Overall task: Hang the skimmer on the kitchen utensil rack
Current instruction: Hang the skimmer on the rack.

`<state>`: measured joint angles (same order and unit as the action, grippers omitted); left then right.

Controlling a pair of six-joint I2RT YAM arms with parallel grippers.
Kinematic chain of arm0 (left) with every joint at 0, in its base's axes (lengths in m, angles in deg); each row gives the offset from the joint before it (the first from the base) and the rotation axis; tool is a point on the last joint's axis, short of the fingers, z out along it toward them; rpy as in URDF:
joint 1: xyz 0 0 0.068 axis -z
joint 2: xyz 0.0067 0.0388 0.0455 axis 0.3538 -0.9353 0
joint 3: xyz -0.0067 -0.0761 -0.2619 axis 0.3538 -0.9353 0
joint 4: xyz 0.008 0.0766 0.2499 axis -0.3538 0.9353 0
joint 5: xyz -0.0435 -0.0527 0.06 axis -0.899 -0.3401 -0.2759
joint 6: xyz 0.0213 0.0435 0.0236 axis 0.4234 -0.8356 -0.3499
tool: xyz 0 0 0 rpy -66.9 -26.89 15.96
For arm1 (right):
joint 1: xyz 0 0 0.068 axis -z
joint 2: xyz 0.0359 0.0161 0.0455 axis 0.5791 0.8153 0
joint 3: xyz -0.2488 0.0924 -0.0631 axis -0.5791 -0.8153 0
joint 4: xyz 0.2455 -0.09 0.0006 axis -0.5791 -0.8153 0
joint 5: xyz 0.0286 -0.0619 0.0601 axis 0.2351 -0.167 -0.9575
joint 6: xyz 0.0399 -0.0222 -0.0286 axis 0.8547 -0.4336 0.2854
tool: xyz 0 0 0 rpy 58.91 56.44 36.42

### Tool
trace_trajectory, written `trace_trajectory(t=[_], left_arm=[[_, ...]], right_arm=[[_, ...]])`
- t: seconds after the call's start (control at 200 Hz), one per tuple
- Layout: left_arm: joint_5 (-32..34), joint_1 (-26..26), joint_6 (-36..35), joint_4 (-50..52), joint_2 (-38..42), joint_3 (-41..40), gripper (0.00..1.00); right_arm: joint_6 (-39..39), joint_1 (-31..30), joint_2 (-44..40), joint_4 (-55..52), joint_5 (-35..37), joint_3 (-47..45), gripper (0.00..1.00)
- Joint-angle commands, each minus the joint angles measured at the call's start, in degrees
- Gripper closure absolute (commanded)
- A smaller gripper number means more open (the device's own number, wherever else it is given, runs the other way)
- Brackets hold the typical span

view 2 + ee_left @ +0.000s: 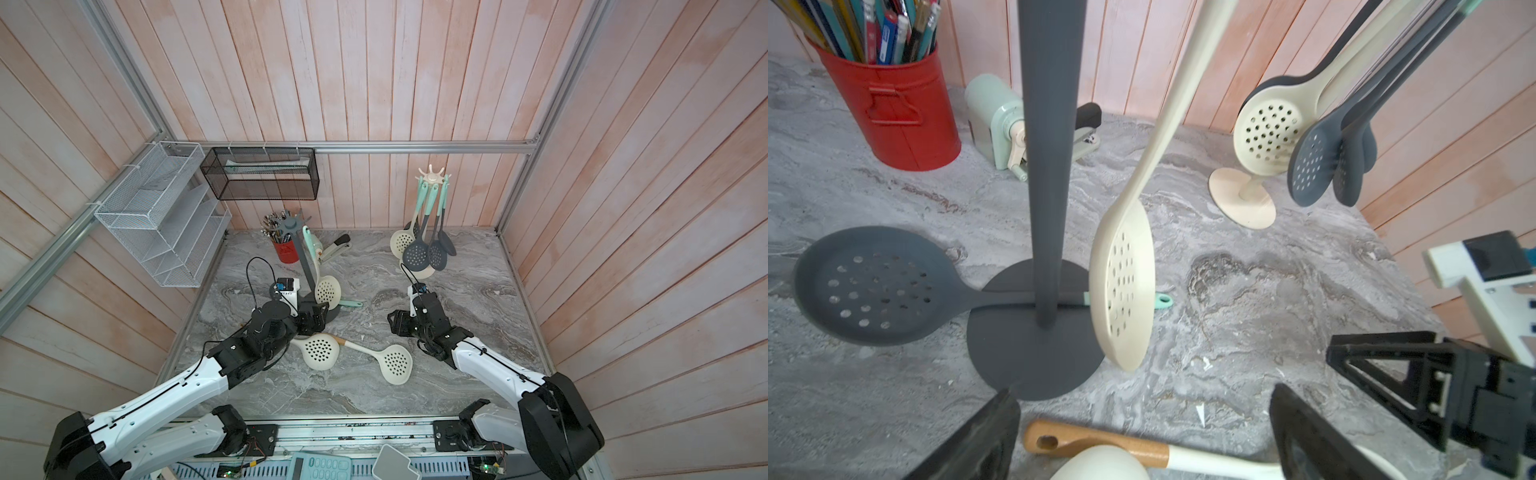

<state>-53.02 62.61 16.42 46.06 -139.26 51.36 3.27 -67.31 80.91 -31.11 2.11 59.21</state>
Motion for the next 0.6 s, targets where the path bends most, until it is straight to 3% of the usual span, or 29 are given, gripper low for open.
trace_trajectory(t=[0.0, 0.37, 0.595], left_arm=[[-1.29, -0.1, 0.53, -0.04, 1.79, -1.33, 0.05], [-2.58, -0.83, -0.32, -0.4, 1.98, -2.51, 0.03], [-3.68, -1.38, -0.36, -1.97, 2.82, -3.94, 0.03]], right_arm=[[5.01, -0.5, -3.64, -8.08, 0.62, -2.27, 0.35], [11.09, -4.87, -12.79, -17.69, 1.21, -6.98, 0.36], [13.78, -7.31, -14.72, -18.31, 2.32, -9.42, 0.37]])
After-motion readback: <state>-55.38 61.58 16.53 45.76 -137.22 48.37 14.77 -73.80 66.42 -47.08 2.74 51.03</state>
